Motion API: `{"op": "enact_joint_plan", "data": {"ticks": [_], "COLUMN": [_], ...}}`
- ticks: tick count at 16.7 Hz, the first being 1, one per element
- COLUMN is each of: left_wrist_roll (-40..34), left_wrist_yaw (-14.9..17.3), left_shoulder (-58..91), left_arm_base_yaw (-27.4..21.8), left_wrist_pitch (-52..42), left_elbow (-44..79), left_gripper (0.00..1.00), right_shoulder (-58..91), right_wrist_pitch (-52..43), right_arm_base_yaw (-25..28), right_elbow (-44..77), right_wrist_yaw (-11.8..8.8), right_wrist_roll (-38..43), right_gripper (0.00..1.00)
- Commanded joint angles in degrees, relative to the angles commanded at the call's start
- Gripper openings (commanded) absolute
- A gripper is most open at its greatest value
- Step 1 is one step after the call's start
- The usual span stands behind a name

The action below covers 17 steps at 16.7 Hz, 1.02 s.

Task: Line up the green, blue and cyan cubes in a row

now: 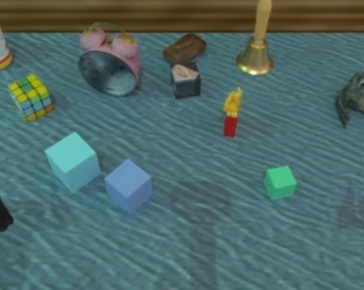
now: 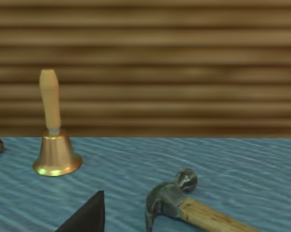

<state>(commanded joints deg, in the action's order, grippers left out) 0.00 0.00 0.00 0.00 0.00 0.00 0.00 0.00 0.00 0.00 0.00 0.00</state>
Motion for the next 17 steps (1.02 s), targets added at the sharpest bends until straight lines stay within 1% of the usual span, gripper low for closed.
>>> {"op": "enact_joint_plan", "data": {"ticks": [4,8,11,17], "left_wrist_roll": [0.0,0.0,0.0,0.0], "left_wrist_yaw": [0.0,0.0,0.0,0.0], "left_shoulder": [0.0,0.0,0.0,0.0], "left_arm_base_yaw": [0.0,0.0,0.0,0.0], "left_wrist_pitch": [0.0,0.0,0.0,0.0], "left_elbow": [0.0,0.0,0.0,0.0], "left_gripper": [1.00,1.00,1.00,1.00], "right_shoulder": [1.7,12.5,26.9,64.9], "right_wrist_pitch": [-1.1,-7.4,-14.7,-32.3], "right_arm_base_yaw": [0.6,3.4,6.5,13.9], "right_elbow": [1.7,11.3,22.4,47.6], "right_wrist_yaw": [-0.1,-0.2,-0.1,0.1], "right_wrist_roll": [0.2,1.6,3.1,6.6], "right_gripper": [1.00,1.00,1.00,1.00]}}
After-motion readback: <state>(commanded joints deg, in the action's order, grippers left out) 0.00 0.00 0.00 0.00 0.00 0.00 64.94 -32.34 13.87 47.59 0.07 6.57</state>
